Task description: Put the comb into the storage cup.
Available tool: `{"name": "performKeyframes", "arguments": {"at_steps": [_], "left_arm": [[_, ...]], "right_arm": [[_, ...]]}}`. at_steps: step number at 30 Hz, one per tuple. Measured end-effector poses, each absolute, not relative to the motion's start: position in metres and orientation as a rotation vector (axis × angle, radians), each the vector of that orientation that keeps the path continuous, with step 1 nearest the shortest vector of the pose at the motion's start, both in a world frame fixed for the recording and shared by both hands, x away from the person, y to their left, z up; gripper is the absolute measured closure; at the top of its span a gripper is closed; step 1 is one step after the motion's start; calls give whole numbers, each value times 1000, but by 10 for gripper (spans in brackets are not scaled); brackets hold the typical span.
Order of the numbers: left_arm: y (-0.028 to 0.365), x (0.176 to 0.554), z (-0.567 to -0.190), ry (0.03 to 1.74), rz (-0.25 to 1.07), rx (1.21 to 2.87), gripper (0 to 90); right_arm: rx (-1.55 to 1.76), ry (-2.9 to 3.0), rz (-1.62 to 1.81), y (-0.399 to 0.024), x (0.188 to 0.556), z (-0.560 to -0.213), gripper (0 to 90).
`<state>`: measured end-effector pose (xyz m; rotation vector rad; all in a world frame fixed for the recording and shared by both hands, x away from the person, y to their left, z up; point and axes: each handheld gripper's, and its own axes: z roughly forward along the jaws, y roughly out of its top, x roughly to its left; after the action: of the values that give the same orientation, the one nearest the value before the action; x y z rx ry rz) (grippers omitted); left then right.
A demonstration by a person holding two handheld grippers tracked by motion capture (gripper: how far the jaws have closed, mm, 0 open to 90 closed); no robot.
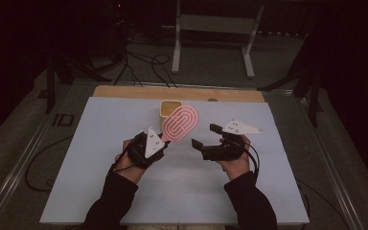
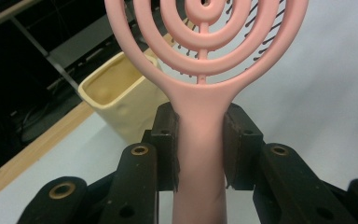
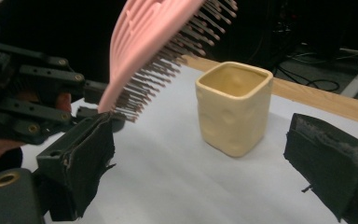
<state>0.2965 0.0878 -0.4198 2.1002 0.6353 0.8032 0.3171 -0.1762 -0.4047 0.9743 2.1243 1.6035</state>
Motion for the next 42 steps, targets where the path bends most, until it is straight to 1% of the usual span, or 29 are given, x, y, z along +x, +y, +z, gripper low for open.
{"name": "performKeyframes", "arguments": {"at_steps": [5, 20, 23, 25, 33, 35, 39, 40, 41, 42], "left_arm": [[83, 293, -421, 617, 845, 2101, 699], [79, 289, -423, 601, 877, 2082, 699], [77, 287, -423, 592, 903, 2076, 698], [76, 285, -423, 585, 943, 2070, 698], [75, 283, -423, 573, 957, 2063, 698], [76, 283, -423, 568, 945, 2058, 698], [76, 282, -422, 562, 945, 2046, 698], [77, 282, -422, 562, 944, 2046, 698], [77, 281, -422, 561, 951, 2042, 698], [77, 281, -422, 561, 951, 2042, 698]], "right_arm": [[948, 2115, 1617, -171, 318, -398, 81], [938, 2099, 1636, -157, 327, -393, 82], [933, 2115, 1656, -156, 329, -391, 84], [934, 2112, 1660, -155, 329, -391, 85], [936, 2127, 1681, -151, 332, -390, 95], [947, 2148, 1692, -148, 333, -391, 134], [952, 2166, 1707, -146, 335, -392, 164], [952, 2167, 1710, -145, 335, -392, 182], [954, 2171, 1719, -143, 335, -391, 229], [954, 2171, 1719, -143, 335, -391, 229]]}}
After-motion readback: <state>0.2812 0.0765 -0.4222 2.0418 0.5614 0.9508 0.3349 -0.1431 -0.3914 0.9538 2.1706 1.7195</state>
